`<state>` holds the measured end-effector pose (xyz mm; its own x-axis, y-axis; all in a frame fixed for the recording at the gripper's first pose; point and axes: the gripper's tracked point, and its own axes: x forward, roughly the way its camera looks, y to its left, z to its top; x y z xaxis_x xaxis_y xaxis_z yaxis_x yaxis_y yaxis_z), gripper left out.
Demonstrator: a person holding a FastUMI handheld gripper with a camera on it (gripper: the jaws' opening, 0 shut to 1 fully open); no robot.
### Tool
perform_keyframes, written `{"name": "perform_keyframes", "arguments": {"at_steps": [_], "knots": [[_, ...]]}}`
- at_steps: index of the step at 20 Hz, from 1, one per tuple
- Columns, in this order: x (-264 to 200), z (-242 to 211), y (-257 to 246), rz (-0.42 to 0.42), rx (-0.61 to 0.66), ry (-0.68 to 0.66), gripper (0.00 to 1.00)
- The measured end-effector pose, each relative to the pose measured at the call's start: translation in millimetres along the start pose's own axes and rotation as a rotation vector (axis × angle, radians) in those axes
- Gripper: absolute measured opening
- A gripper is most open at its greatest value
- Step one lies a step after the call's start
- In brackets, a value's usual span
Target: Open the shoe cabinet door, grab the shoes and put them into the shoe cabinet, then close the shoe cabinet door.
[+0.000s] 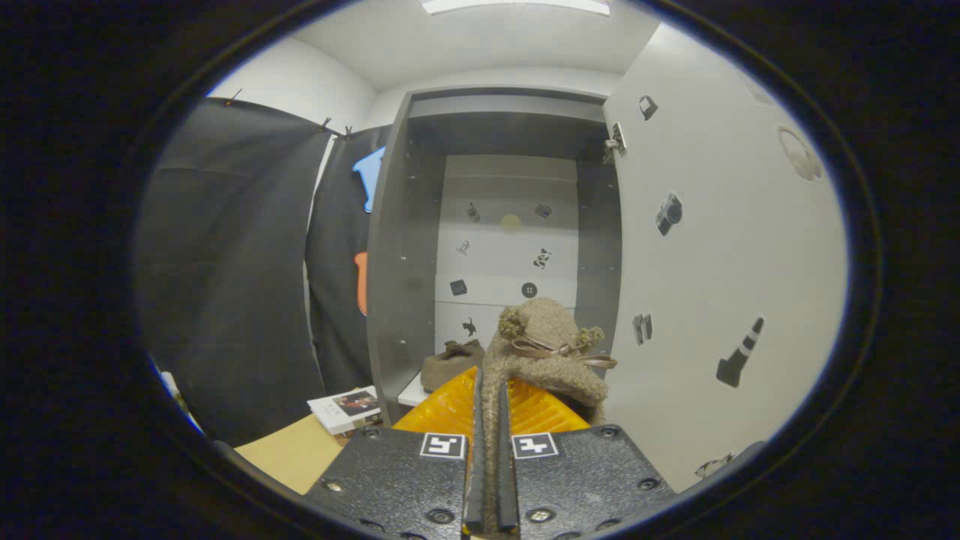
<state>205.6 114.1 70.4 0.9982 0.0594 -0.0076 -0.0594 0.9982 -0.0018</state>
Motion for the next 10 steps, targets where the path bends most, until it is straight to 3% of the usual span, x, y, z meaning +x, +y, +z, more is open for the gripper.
{"name": "perform_keyframes", "arguments": {"at_steps": [10], "knots": [[174.5, -20.2, -8.0, -0.030, -0.084, 0.137, 0.10]]}}
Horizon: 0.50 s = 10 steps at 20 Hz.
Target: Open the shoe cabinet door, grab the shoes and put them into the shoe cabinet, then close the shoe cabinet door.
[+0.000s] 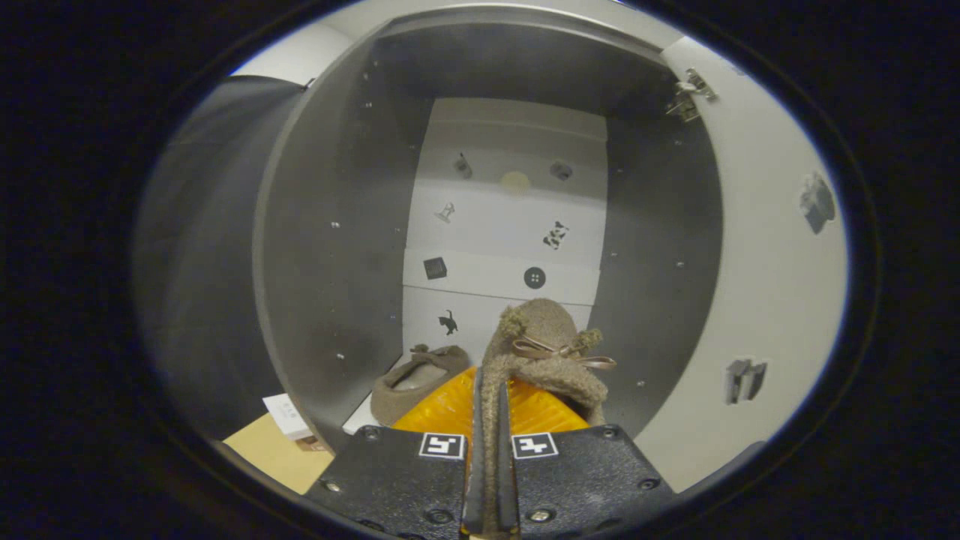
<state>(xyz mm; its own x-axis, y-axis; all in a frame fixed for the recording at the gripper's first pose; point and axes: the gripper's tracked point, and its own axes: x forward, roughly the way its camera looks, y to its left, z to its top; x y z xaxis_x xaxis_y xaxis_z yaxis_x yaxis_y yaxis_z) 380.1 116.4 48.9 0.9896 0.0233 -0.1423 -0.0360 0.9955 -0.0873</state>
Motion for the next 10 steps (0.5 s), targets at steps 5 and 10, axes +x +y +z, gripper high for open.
{"name": "perform_keyframes", "arguments": {"at_steps": [5, 10], "knots": [[73.9, -24.2, -12.9, -0.044, -0.084, 0.068, 0.10], [120.6, -55.1, -27.5, -0.046, -0.088, 0.153, 0.12]]}}
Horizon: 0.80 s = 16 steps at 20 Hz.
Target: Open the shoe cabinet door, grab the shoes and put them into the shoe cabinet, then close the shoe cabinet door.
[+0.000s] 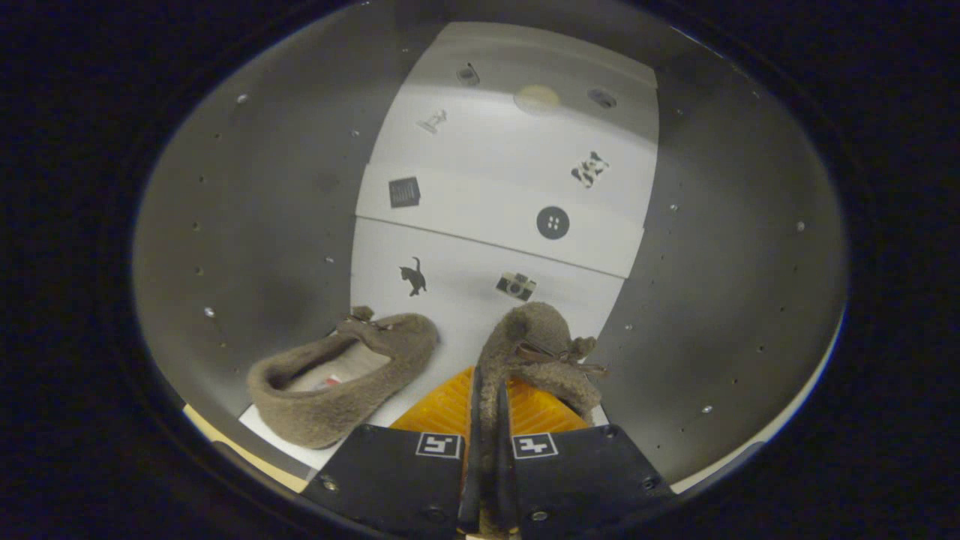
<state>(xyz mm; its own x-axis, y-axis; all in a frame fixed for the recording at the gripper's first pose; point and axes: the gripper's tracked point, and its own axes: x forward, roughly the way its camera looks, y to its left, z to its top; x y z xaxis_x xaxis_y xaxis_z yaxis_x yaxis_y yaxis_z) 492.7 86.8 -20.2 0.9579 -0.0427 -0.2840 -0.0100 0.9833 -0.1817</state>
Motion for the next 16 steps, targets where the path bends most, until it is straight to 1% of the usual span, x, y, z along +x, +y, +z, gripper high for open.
{"name": "perform_keyframes", "arguments": {"at_steps": [2, 3, 5, 6, 8, 10, 12, 13, 14, 15, 16], "knots": [[13.9, -5.4, -3.7, -0.006, -0.011, 0.014, 0.12], [19.2, -7.7, 0.3, 0.010, 0.002, 0.018, 0.12], [25.7, -12.6, 15.4, 0.080, 0.077, 0.044, 0.12], [28.0, -12.0, 20.8, 0.103, 0.119, 0.049, 0.12], [31.2, -12.5, 20.9, 0.102, 0.150, 0.056, 0.12], [32.4, -13.1, 22.1, 0.098, 0.207, 0.073, 0.12], [31.9, -10.1, 19.4, 0.092, 0.259, 0.074, 0.14], [31.2, -7.1, 21.6, 0.108, 0.270, 0.070, 0.15], [28.1, -4.8, 20.1, 0.109, 0.266, 0.062, 0.19], [25.8, -3.3, 16.3, 0.092, 0.256, 0.057, 0.29], [22.7, -2.7, 13.0, 0.076, 0.243, 0.058, 0.35]]}}
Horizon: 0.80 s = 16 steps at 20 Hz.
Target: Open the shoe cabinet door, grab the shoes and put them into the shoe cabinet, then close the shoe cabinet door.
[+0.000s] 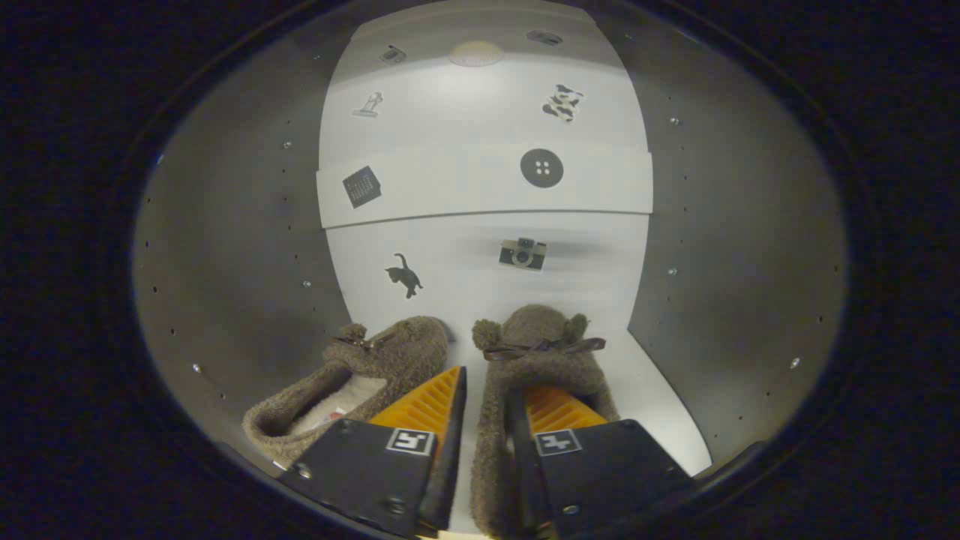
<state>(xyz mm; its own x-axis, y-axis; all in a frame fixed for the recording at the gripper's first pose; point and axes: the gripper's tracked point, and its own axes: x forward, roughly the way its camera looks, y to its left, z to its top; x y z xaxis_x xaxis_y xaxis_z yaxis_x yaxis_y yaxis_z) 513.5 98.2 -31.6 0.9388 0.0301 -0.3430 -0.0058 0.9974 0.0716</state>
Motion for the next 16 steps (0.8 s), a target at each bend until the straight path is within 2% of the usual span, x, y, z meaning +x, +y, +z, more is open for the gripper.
{"name": "perform_keyframes", "arguments": {"at_steps": [3, 4, 6, 7, 11, 14, 16], "knots": [[-17.6, -4.7, 5.8, 0.015, -0.002, 0.031, 0.53], [-24.8, -3.1, 2.1, -0.003, -0.010, 0.020, 0.59], [-46.2, -0.6, -3.6, -0.043, -0.038, -0.007, 0.61], [-59.0, -2.6, 0.3, -0.038, -0.051, -0.008, 0.66], [-126.7, -12.2, 16.4, -0.024, -0.054, -0.063, 0.84], [-191.5, -23.8, 30.4, 0.008, -0.071, -0.106, 0.92], [-238.5, -29.0, 36.5, 0.022, -0.090, -0.161, 0.93]]}}
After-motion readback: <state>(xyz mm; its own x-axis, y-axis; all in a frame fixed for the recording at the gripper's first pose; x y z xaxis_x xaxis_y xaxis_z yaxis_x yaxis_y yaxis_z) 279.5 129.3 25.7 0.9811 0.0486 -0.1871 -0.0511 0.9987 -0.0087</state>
